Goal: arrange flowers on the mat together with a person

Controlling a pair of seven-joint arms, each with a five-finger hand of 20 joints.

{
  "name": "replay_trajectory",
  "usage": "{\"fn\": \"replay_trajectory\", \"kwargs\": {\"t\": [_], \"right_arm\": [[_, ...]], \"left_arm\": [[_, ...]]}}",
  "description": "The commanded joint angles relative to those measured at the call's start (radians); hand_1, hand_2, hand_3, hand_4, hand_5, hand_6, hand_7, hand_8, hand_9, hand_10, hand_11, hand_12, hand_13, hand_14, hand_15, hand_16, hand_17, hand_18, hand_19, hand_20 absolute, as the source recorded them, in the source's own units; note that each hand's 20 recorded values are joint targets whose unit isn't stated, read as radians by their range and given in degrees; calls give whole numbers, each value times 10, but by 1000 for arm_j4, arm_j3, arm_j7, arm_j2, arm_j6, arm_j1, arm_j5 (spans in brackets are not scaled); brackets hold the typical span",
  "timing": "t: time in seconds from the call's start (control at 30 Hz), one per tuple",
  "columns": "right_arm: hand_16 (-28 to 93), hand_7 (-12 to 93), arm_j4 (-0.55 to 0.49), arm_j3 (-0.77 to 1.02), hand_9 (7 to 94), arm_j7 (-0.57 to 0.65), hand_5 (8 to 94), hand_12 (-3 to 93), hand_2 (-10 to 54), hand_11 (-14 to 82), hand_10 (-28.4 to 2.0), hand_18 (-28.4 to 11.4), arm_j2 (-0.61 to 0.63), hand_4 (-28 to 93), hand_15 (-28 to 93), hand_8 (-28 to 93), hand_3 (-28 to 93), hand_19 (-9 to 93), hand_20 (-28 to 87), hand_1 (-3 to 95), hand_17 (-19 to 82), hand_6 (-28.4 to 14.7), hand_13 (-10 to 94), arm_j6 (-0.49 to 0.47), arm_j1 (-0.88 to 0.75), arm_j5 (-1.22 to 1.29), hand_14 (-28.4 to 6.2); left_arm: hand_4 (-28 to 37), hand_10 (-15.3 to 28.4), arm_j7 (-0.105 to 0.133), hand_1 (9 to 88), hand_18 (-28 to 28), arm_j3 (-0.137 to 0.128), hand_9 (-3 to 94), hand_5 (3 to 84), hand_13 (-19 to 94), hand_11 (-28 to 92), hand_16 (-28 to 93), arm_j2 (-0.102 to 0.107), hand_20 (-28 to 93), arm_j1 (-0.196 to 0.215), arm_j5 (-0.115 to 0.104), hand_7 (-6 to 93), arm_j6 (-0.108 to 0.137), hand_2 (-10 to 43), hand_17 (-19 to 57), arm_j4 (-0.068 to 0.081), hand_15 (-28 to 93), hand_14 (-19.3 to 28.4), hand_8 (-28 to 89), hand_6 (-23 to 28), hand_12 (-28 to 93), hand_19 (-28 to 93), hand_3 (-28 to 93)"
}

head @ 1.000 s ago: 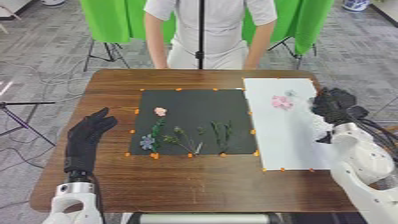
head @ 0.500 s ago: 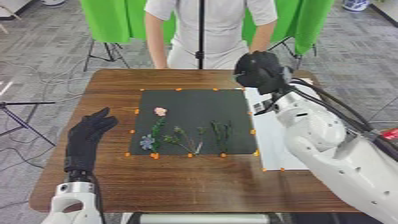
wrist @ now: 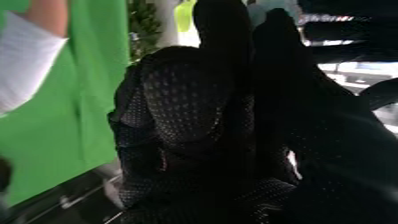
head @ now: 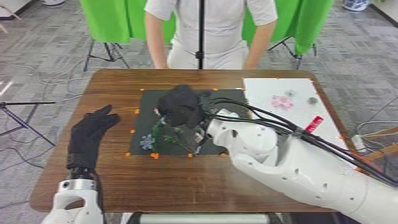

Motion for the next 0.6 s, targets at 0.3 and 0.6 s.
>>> {"fn": "replay_trajectory", "kwargs": {"t": [0.3,0.6], "right_arm": [[376,182,114,-2,921,2,824,369,-95,57,-56,-173,-69,-238,506,59,617,749,502,581,416,50,889,-50,-19,-46,-21],[366,172,131,6,908,14,808,343,-95,48,-59,-176,-80,-229,515,42,614,746,508,546,411,51,881,-89,-32,-49,-25]], "left_arm": [[-283,150,-11,181,137,8,515,521,432,183,7,-1,217,0,-1,103,-17,78,104,14,162,184,-56,59,133,108,671],[-283,150,-13,180,137,8,515,521,431,184,7,-2,216,-1,1,103,-22,71,103,14,160,183,-56,59,134,105,672]]}}
